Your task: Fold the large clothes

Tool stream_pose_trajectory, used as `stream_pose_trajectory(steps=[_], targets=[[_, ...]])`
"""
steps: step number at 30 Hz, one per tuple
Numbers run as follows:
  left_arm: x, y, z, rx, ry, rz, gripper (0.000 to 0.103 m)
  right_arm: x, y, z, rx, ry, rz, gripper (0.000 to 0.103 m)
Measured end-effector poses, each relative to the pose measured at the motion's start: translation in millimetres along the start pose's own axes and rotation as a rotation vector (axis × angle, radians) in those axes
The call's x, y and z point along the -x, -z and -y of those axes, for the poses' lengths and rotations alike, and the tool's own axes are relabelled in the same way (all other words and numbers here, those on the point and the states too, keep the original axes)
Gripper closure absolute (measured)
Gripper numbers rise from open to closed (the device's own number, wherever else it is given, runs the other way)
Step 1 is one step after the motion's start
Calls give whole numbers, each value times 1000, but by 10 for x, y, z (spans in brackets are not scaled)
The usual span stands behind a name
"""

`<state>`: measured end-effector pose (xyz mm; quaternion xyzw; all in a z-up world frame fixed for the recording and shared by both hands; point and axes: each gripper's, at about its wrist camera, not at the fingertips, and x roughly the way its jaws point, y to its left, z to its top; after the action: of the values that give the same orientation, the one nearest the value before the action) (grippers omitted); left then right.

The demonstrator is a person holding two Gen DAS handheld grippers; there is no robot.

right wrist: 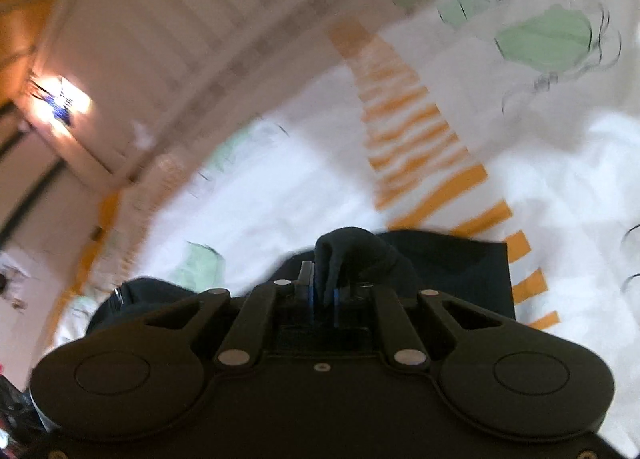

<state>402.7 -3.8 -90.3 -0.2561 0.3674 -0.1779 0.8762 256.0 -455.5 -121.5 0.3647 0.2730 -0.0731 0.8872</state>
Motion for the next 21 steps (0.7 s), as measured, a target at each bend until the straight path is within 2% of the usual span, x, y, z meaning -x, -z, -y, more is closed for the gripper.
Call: stream_pose_trajectory(steps=[4, 5, 6, 7, 8, 9, 12, 14, 17, 21], targets=[[-60, -34, -103, 43, 48, -27, 69, -139, 66, 76, 2, 11, 5, 84], [-36, -35, -95, 29, 54, -26, 68, -120, 74, 75, 8, 9, 15, 78], [9, -32, -82, 10, 56, -21, 61, -86, 83, 66, 25, 13, 33, 59], [53, -31, -63, -8, 51, -12, 44, -60, 64, 38, 45, 26, 63, 48], [103, -32, -30, -27, 42, 8, 33, -22, 17, 19, 73, 37, 109, 24], [190, -26, 5, -54, 29, 46, 17, 33, 9, 10, 91, 38, 139, 17], [406, -48, 139, -145, -1, 145, 15, 205, -47, -55, 141, 57, 184, 17], [497, -42, 247, -201, -21, 166, 14, 316, -32, -178, 214, 58, 205, 17], [554, 72, 456, -326, -43, 138, 13, 450, 129, -394, 347, 50, 207, 17], [524, 416, 742, -544, -69, 94, 13, 473, 492, -768, 560, 29, 180, 18]])
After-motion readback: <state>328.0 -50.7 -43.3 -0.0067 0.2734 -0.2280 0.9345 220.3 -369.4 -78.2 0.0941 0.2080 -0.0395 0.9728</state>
